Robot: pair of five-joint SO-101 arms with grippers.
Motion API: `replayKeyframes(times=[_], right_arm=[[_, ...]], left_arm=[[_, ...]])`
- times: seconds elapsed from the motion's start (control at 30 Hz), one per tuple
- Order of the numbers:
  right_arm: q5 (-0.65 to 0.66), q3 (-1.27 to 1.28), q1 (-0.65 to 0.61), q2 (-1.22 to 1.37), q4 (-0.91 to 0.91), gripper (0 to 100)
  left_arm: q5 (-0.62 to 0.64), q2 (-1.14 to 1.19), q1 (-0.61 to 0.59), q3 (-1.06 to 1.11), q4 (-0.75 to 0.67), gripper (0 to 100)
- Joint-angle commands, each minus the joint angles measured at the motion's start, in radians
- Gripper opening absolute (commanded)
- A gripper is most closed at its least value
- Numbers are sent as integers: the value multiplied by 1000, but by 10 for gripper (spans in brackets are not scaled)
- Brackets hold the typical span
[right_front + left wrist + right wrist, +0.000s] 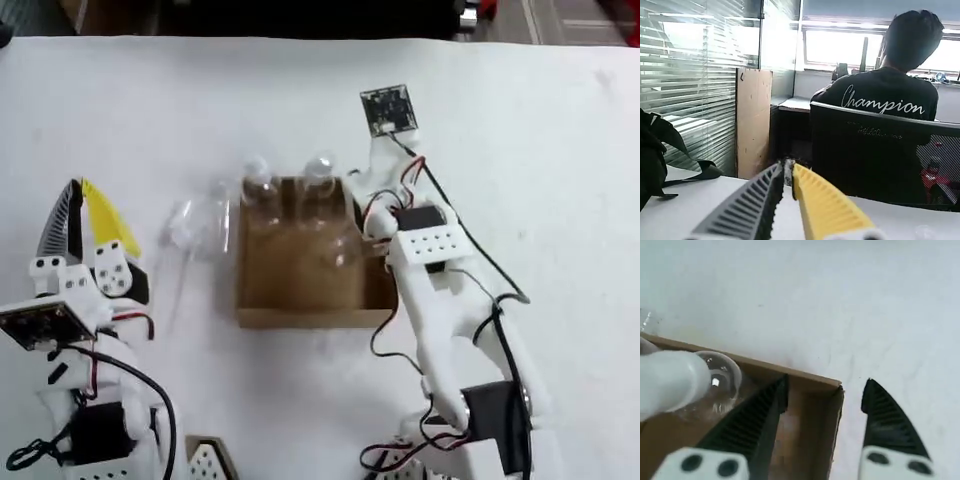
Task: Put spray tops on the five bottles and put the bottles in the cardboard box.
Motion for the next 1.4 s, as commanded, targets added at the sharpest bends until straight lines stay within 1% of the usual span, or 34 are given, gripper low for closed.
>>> replayKeyframes(times=[0.0,0.13,0.43,1.27,1.37], right_arm=[[0,-20,2,-42,5,214],[0,-18,-19,-73,18,214],[0,26,-16,-154,19,213],[0,29,-8,-165,24,212],[0,25,21,-199,45,212]], left_arm=[[5,-10,12,-8,-21,36],[5,-10,12,-8,-21,36],[5,-10,12,-8,-21,36],[5,-10,13,5,-26,37],[5,-10,13,6,-26,37]])
